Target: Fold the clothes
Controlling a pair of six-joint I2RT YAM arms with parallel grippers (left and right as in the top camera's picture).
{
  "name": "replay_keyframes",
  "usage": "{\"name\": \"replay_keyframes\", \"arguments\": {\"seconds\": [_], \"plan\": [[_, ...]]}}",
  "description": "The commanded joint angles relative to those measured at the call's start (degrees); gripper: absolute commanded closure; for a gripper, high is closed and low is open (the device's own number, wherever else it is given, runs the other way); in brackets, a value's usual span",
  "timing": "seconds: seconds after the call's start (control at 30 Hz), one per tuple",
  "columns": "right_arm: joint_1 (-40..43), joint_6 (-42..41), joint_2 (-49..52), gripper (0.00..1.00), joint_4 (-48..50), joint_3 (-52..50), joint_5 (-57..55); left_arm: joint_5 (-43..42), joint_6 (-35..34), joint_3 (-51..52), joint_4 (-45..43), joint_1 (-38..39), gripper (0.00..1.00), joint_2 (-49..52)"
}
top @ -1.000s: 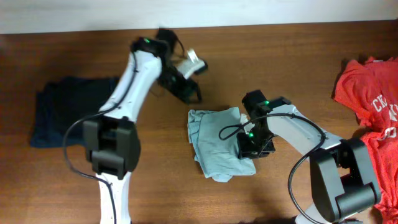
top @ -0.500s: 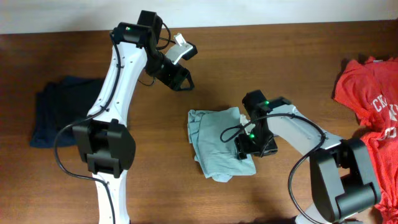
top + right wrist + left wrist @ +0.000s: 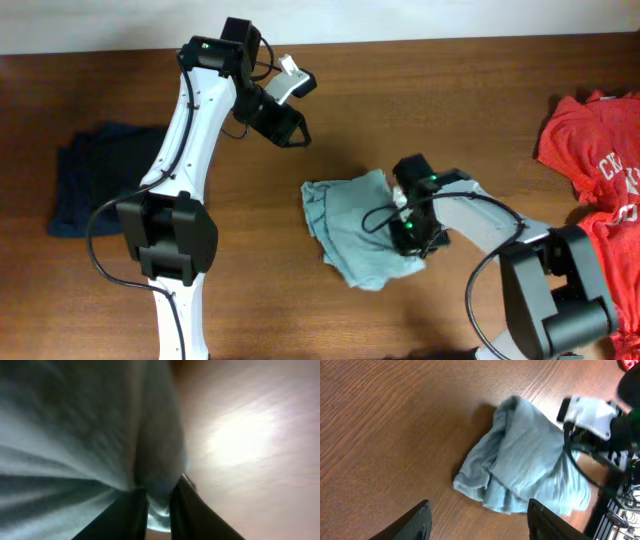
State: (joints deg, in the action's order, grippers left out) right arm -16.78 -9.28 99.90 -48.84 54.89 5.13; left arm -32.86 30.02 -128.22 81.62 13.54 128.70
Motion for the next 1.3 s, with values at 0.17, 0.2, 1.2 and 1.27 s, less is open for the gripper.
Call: {"name": "replay_keyframes", "arguments": {"seconds": [0.17, 0.2, 1.2, 1.27], "plan": [[1.86, 7.87, 1.09, 0.78, 25.07, -0.68, -17.73, 0.09, 0.9, -0.94, 0.17, 0.07, 0.39, -0.13], [1.86, 8.11, 1.09, 0.75, 28.17, -0.63, -18.73, 0.09, 0.9, -0.94, 0.28, 0.07, 0.39, -0.13], [0.11, -18.91, -5.97, 0.86, -9.46, 12.5, 9.27, 20.9, -22.32, -12.83, 15.08, -2.84, 0.46, -16.9], [0.11, -22.51, -4.7, 0.96, -5.73, 9.53, 9.49, 21.18, -22.84, -12.83, 15.08, -2.84, 0.45, -20.2]]}}
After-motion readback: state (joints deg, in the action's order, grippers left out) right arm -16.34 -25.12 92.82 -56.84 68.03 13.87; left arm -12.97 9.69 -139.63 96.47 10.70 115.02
